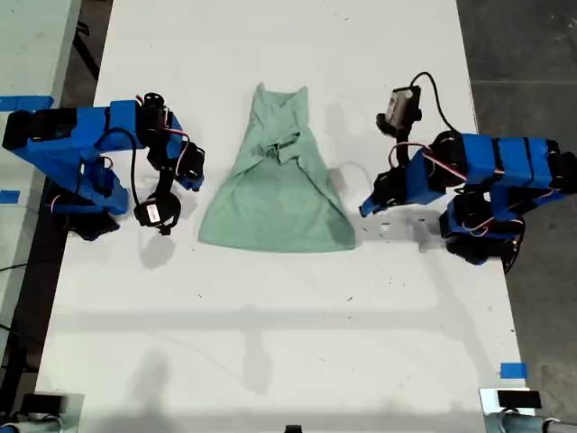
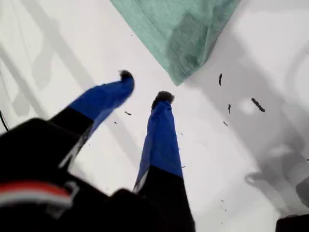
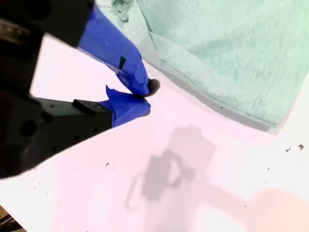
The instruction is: Fold tshirt
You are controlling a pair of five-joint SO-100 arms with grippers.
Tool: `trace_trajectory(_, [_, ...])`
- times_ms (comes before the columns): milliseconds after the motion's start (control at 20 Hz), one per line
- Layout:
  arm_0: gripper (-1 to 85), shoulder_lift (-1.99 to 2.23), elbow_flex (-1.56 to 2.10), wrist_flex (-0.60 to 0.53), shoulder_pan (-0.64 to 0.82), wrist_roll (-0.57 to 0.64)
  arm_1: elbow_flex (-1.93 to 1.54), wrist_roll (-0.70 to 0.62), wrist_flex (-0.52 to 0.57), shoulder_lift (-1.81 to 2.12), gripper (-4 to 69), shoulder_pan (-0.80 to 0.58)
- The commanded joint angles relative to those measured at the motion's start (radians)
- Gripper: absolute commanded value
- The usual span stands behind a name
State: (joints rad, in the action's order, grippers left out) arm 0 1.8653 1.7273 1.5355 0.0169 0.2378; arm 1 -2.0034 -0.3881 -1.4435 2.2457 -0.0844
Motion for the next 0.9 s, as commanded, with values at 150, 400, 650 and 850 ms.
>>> trace_trajectory(150, [0.1,0.028,0.0,-0.008,-0.012,-0.011,0.034,-0.135,0.083,-0.132,31.6,-0.026])
trace_trajectory(400, [0.1,0.028,0.003,-0.014,-0.008,-0.011,-0.052,-0.244,0.298,-0.397,29.1,-0.066])
trace_trajectory(650, [0.1,0.028,0.023,-0.031,-0.012,-0.015,-0.11,-0.298,0.456,-0.526,27.7,-0.124])
trace_trajectory(850, [0.1,0.032,0.035,-0.043,-0.012,-0.017,-0.078,-0.307,0.525,-0.69,12.4,-0.163])
